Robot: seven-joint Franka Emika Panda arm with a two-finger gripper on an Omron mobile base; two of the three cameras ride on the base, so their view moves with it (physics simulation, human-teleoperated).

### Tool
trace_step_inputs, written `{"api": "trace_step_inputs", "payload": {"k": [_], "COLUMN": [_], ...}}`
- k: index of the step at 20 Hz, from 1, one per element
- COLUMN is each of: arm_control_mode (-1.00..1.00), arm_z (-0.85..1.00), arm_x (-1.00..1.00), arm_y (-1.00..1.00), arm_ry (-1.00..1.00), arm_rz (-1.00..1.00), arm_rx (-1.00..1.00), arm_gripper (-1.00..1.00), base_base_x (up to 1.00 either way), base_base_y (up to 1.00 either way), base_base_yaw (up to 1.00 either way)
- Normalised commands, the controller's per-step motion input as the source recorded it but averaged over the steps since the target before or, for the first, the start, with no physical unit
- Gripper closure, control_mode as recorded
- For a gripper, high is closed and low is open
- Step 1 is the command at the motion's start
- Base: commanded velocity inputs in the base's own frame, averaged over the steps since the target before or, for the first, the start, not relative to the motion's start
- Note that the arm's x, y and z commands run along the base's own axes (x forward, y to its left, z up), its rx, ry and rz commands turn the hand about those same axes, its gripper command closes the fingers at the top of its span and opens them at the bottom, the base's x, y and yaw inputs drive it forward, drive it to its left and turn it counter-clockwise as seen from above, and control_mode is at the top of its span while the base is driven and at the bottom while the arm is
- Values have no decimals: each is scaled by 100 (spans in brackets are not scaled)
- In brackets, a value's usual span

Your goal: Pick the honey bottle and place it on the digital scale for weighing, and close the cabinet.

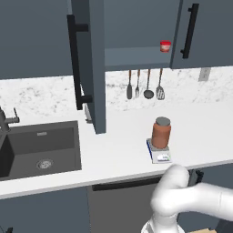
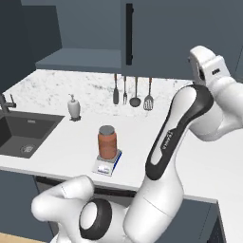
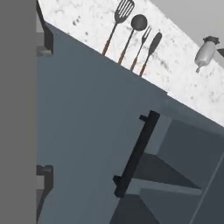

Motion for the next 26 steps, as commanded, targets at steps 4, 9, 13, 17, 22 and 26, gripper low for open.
{"api": "trace_step_inputs", "payload": {"k": [4, 9, 13, 17, 22, 26], "arm_control_mode": [-100, -100, -100, -100, -100, -100], "arm_z": [-3, 1, 17, 52, 34, -22], "arm_x": [-49, -100, -68, -49, -57, -10], "arm_y": [30, 71, 100, 80, 74, 83], "arm_ry": [-26, -23, -26, -6, 12, 2], "arm_rz": [-30, -5, -1, 0, -1, -2], "arm_rx": [30, 14, -6, -13, 0, 1], "arm_gripper": [-100, -100, -100, -100, -100, -100], "base_base_x": [0, 0, 0, 0, 0, 0], "base_base_y": [0, 0, 0, 0, 0, 0], "base_base_yaw": [0, 0, 0, 0, 0, 0]}}
